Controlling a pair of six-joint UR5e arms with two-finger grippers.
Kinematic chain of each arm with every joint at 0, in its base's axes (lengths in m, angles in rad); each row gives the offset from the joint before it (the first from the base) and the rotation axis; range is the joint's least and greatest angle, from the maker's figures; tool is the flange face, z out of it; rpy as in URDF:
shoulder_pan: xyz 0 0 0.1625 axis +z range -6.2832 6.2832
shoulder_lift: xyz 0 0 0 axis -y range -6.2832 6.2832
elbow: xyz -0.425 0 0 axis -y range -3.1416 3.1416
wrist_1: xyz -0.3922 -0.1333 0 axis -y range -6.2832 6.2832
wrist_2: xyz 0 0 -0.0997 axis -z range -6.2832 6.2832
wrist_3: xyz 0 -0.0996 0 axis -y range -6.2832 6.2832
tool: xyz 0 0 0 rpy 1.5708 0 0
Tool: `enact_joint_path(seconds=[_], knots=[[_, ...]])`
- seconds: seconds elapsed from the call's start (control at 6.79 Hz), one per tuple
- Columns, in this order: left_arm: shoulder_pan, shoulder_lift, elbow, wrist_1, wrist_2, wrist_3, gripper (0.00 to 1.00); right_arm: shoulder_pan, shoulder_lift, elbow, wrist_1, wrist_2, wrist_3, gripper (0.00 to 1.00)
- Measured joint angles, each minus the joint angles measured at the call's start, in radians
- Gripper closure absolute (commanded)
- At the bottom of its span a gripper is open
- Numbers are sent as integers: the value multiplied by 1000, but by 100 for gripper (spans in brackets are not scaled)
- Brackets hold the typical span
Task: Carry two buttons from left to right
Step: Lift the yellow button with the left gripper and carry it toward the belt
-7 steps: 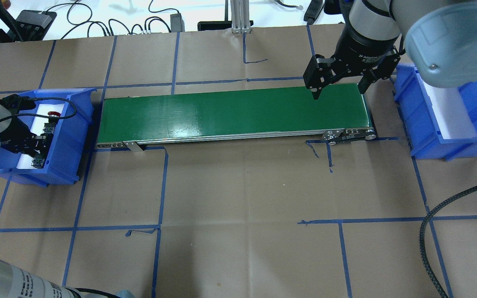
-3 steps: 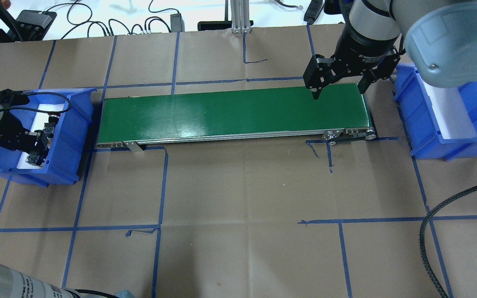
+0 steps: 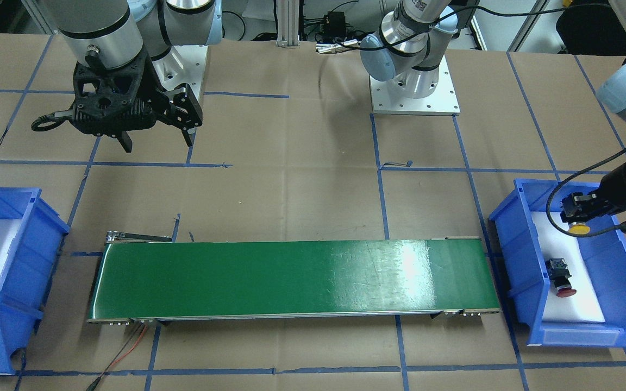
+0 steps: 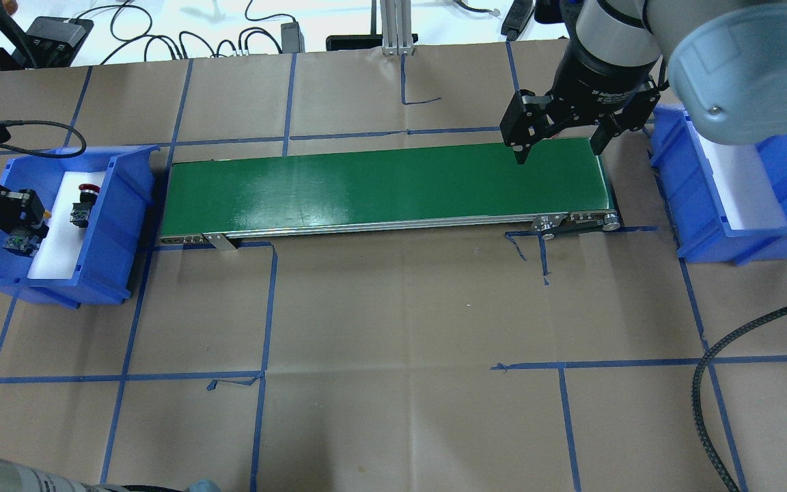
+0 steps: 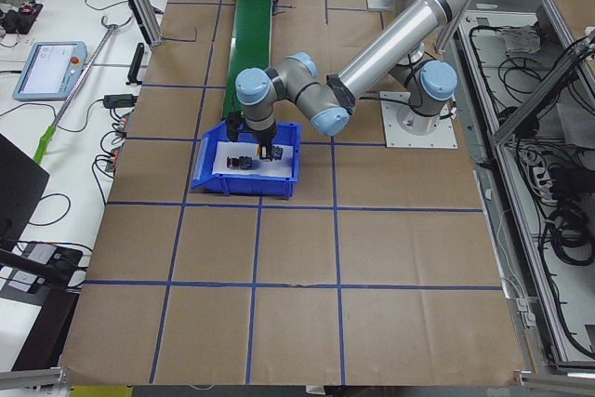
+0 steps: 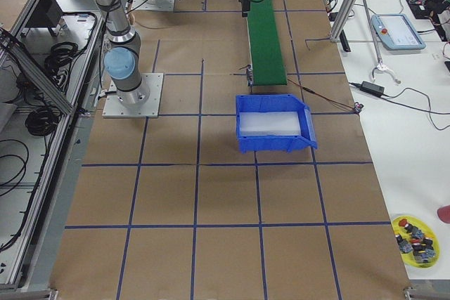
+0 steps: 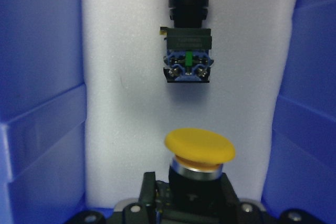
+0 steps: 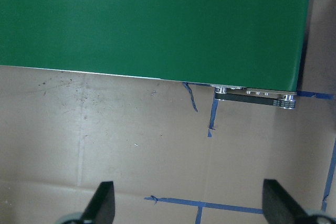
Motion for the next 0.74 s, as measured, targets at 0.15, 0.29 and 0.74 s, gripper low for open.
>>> enact_joint_path(seconds=[0.15,0.29,0.74], knots=[[0,24,30,-45,5,-8,99,0,0,0,0,0,0,0],[-1,37,47,-64,6,-18,99,0,-1,0,0,-1,0,0],[-122,49,75,-71,3,-180,99,0,0,0,0,-9,0,0]])
